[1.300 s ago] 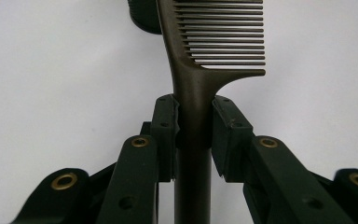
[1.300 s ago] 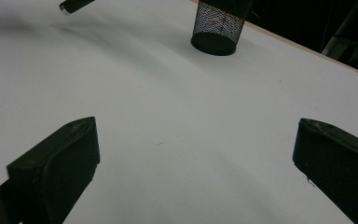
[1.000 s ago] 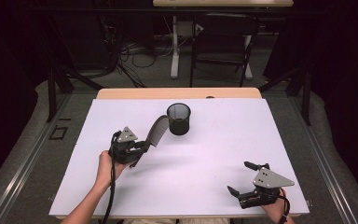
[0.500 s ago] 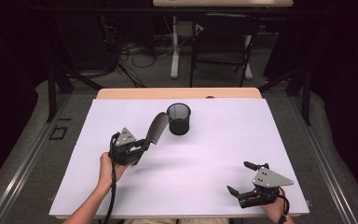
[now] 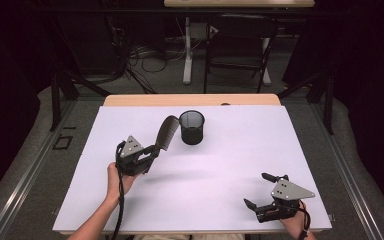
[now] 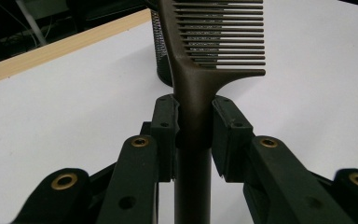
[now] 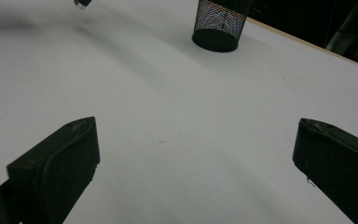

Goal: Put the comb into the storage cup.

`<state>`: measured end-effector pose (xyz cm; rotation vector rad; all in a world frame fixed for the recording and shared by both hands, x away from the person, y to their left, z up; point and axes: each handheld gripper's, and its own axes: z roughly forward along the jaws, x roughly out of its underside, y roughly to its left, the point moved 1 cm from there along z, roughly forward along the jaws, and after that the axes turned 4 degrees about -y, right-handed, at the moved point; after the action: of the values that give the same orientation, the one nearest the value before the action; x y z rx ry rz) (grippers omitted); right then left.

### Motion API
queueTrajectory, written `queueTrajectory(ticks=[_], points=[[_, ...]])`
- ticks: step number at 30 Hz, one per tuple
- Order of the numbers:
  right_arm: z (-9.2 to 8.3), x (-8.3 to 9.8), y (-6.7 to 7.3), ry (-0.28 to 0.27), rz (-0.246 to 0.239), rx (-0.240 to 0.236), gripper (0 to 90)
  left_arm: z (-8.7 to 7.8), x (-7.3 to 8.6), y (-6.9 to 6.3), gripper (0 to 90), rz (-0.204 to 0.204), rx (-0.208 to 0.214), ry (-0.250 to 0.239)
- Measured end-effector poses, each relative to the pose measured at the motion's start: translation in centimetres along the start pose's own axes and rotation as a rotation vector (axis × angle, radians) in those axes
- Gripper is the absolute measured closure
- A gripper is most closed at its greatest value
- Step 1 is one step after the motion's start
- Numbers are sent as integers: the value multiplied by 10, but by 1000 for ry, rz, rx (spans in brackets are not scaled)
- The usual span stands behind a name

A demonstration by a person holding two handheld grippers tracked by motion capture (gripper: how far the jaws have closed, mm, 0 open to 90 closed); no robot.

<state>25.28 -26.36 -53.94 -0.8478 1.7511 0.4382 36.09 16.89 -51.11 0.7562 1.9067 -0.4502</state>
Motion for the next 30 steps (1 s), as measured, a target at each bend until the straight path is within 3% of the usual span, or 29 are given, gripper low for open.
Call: queueTrajectory(ticks=[30], points=[[2,2,-2,11,8,-7,0,9,-10,2,721,0,-29,-82]])
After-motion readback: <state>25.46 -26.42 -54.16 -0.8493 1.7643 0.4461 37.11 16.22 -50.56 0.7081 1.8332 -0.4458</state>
